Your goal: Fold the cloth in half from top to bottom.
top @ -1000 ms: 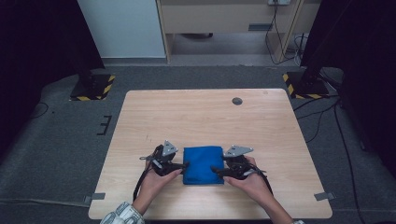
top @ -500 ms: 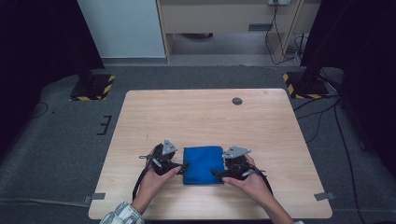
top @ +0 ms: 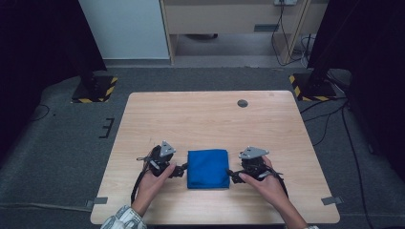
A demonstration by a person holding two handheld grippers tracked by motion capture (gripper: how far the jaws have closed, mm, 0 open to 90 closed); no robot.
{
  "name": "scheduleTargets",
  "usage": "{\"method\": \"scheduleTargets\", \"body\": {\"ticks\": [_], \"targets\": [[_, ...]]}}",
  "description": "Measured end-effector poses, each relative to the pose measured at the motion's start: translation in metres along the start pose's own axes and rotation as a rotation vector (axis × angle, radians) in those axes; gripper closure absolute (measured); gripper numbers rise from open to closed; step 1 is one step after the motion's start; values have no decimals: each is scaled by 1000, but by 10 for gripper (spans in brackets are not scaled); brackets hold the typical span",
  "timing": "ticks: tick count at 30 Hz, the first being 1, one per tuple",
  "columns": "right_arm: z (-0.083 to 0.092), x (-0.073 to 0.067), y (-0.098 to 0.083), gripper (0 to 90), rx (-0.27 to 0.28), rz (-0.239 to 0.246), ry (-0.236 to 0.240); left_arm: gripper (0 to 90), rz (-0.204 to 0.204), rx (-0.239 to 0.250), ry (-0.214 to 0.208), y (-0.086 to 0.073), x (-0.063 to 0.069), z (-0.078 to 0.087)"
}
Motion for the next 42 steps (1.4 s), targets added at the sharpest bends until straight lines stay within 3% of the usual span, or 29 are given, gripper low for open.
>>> {"method": "scheduleTargets", "body": {"ticks": [8,15,30,32,42], "targets": [[9,22,-2,87,29,-75,-25,77,22,10,23,-4,-17,7],[15,48,-11,88,28,-121,-76,77,57,6,51,-9,-35,9],[31,93,-25,95,33,-228,-188,77,81,-9,71,-9,-55,5],[30,99,-28,95,29,-252,-196,77,106,-15,56,-7,-61,1],[12,137,-36,103,-28,-357,-201,83,160,-61,80,-10,-95,-16]]}}
Point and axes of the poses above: each handheld gripper's, and its own axes: z roughly backward along the jaws, y roughly out of its top, x roughly to its right, the point moved 6 cm from there along -z, roughly forward along the jaws, and after that the axes turned 13 degrees about -x, right-handed, at the moved point
